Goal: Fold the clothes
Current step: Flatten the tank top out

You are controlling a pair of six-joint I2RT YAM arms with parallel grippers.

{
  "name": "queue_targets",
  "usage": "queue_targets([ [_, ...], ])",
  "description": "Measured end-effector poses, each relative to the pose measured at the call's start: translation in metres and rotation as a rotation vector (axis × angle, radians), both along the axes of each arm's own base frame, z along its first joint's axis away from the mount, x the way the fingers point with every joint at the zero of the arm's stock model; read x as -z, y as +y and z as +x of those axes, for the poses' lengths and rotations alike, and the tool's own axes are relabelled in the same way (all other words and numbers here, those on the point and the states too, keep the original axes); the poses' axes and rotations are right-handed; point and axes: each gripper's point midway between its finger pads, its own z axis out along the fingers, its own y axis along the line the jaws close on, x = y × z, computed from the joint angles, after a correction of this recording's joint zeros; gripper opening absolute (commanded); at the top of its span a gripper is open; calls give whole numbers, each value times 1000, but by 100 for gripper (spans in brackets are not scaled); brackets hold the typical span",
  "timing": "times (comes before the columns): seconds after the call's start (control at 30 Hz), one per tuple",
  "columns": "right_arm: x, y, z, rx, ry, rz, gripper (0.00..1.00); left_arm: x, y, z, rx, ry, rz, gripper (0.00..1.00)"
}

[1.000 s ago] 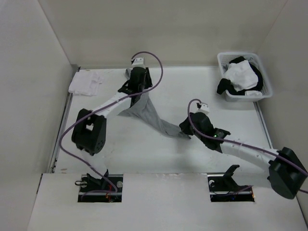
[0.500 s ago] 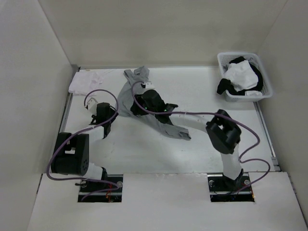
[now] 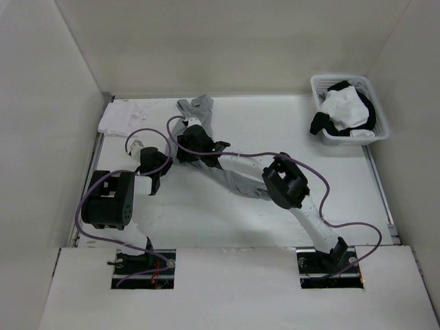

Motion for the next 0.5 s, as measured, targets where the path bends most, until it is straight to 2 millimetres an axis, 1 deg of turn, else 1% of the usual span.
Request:
queue_targets([
  [0.07,7,-3,-1,8,14,-19,43,5,-1,-1,0,10,-13,9],
  [0.13,11,-6,-2,16,24,-35,44,7,-3,-4,-1,11,-26,6],
  [0.17,11,-7,-2,21,25,-38,44,8,-3,-5,-4,9,-34,6],
  [0.23,12,-9,-1,31,24,-46,42,8,-3,-8,-7,3,-44,6],
  [0.4,20,-15,-5,42,53,-75,41,8,-6,-28,-2,7,-56,6],
  [0.47,23,-18,-7,44,67,-89,38,8,-9,-36,12,9,-60,6],
  [0.5,25,-20,-8,45,76,-98,33,8,-11,-41,20,11,-61,6],
])
